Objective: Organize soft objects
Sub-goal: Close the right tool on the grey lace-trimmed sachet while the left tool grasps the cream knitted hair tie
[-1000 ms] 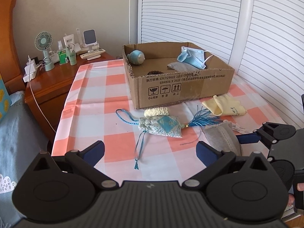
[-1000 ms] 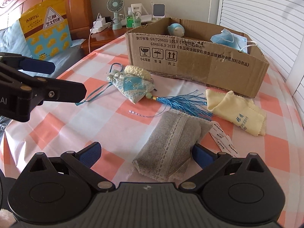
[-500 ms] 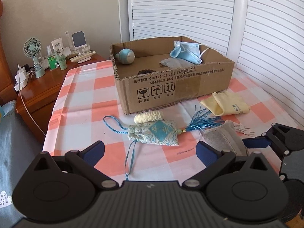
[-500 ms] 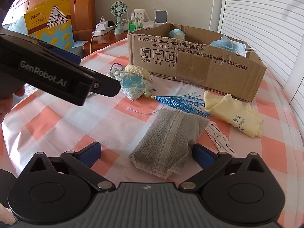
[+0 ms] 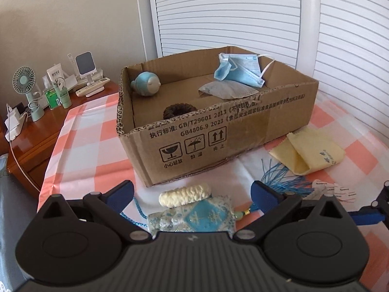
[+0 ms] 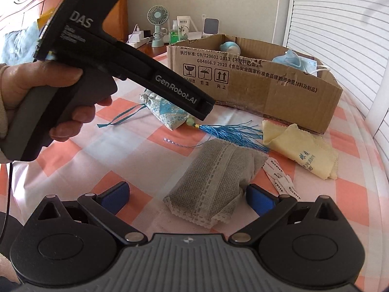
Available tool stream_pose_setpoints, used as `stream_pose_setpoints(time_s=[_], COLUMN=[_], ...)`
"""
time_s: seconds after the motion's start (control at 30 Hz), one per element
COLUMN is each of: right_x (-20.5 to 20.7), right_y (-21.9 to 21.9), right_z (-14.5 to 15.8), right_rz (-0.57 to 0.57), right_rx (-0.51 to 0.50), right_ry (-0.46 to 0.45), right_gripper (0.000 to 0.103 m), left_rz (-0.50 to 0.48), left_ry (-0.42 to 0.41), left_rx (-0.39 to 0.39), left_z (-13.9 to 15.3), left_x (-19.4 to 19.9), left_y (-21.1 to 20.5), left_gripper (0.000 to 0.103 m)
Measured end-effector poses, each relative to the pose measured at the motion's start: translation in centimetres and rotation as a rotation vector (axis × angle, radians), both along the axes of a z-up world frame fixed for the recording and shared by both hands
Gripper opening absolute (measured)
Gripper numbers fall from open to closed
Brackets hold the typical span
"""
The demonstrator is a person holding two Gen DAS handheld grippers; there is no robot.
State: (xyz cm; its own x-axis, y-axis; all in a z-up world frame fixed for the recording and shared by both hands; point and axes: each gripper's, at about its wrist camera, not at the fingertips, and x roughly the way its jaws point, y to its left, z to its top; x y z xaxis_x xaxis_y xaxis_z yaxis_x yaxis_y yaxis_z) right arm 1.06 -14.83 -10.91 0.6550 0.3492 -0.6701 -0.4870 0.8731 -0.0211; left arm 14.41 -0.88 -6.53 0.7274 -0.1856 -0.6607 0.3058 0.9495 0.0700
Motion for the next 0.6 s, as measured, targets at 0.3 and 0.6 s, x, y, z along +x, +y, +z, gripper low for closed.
stream_pose_setpoints(time_s=[0.3, 0.6], right_x=[-0.1, -0.2], right_y=[0.0, 0.1], right_z=[0.0, 0.0], right_rz=[0.004, -0.004], right_rx=[0.001, -0.001], right_ry=[-0.004, -0.004], right_gripper=[0.103, 0.103], left_rz=[-0.074, -0.028], left_ry=[0.137, 0.056], left_rx=[-0.077, -0.08], left_z=[-1.7, 0.4], left_x=[-1.3, -1.0], left_y=[1.7, 2.1], left_gripper=[0.101, 0.098])
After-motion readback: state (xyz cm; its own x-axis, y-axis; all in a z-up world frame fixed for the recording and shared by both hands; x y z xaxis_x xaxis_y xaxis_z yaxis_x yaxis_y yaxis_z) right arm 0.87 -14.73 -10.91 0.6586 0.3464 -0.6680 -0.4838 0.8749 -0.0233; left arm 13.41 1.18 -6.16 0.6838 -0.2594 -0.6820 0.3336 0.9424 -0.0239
